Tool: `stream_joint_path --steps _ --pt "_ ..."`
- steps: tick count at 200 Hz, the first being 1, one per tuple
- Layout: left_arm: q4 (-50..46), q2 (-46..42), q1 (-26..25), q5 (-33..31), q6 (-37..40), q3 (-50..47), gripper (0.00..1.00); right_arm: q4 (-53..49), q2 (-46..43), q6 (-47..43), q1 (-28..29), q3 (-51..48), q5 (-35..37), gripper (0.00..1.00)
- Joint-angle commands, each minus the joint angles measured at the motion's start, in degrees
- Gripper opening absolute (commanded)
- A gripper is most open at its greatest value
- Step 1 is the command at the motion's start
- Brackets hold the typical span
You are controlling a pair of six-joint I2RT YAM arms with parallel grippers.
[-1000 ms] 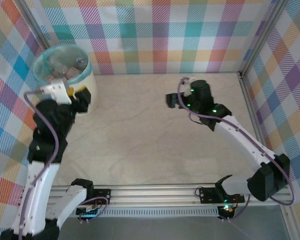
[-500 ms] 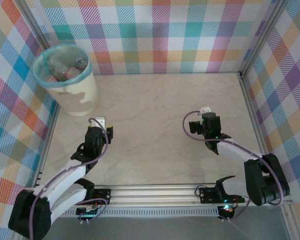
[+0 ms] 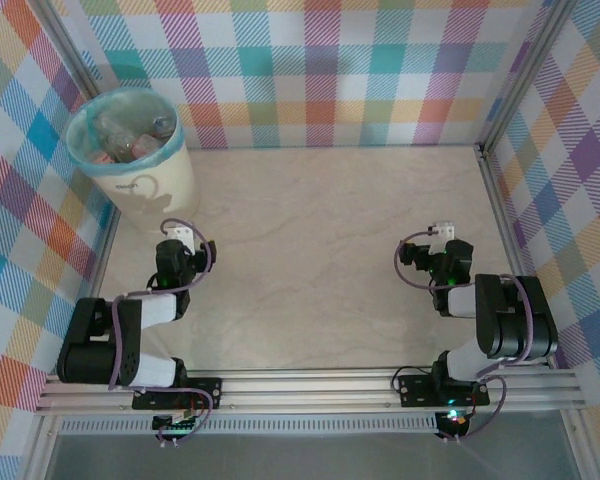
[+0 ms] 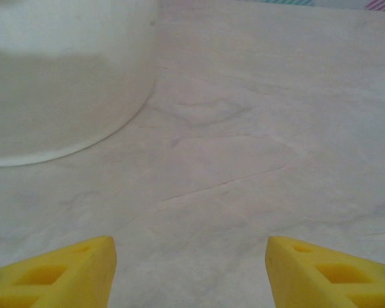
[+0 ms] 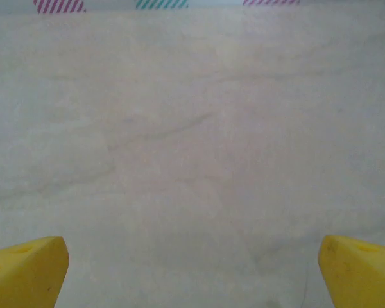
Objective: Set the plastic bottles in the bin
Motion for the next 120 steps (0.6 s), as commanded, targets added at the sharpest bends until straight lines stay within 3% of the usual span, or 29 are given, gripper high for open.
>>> stream_joint_path --steps 1,9,23,40,120 --pt "8.5 5.1 0.9 5.6 0.2 1.2 0.65 -1.3 0.4 4.1 0.2 4.4 -2.9 1.0" --pt "8.3 6.7 0.9 4.9 -0.2 2.0 0.67 -2.8 0.4 3.6 1.6 5.6 1.3 1.0" --pt "4.8 8.6 0.7 1.5 -1.3 5.0 0.72 -4.0 0.2 3.3 2.3 6.1 2.4 1.0" --pt "3.3 8.4 -0.7 -1.0 -0.7 5.4 1.0 -4.2 0.4 3.1 2.4 6.2 2.2 1.0" --pt "3.2 8.4 -1.3 -1.9 -0.4 5.4 1.0 -4.8 0.5 2.4 2.5 6.6 0.6 1.0"
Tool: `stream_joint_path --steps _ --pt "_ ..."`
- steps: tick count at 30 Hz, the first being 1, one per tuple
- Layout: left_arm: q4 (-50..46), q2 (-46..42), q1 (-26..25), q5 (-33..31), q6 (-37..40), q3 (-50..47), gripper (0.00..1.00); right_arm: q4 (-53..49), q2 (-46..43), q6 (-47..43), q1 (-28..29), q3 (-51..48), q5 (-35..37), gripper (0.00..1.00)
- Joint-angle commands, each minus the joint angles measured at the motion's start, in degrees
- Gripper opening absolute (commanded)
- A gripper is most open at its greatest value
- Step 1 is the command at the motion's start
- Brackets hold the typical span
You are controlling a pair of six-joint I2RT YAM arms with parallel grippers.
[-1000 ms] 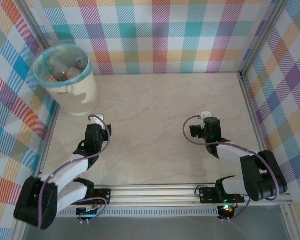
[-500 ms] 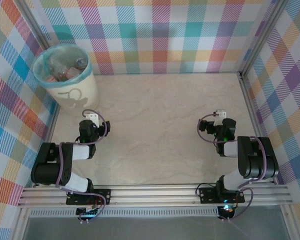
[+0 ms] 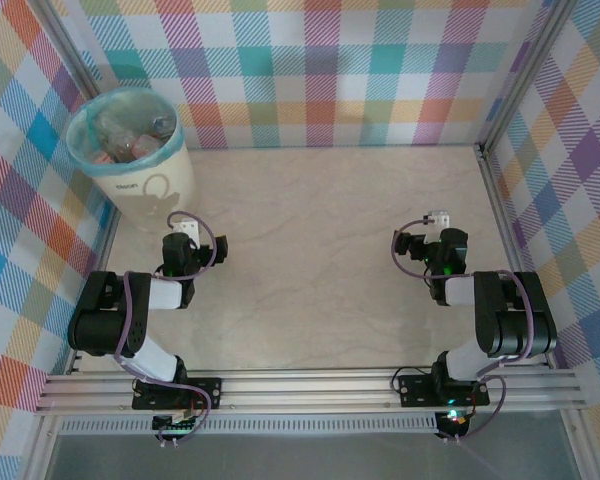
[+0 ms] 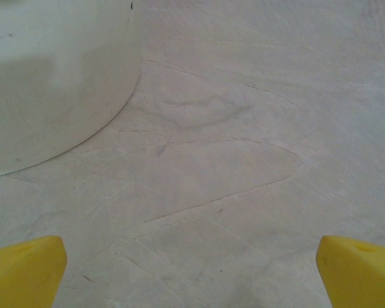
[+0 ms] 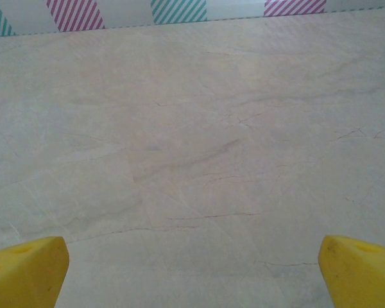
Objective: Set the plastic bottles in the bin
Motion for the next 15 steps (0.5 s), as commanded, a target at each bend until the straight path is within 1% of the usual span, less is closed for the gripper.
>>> stream_joint_path --steps 1,15 --pt "0.7 -0.2 -0.4 -0.7 0.1 1.1 1.0 0.0 0.0 0.2 0.2 1.0 -0.7 1.0" --pt "0.5 -0.1 -0.3 -0.7 0.1 1.2 1.0 0.0 0.0 0.2 0.2 0.9 -0.7 1.0"
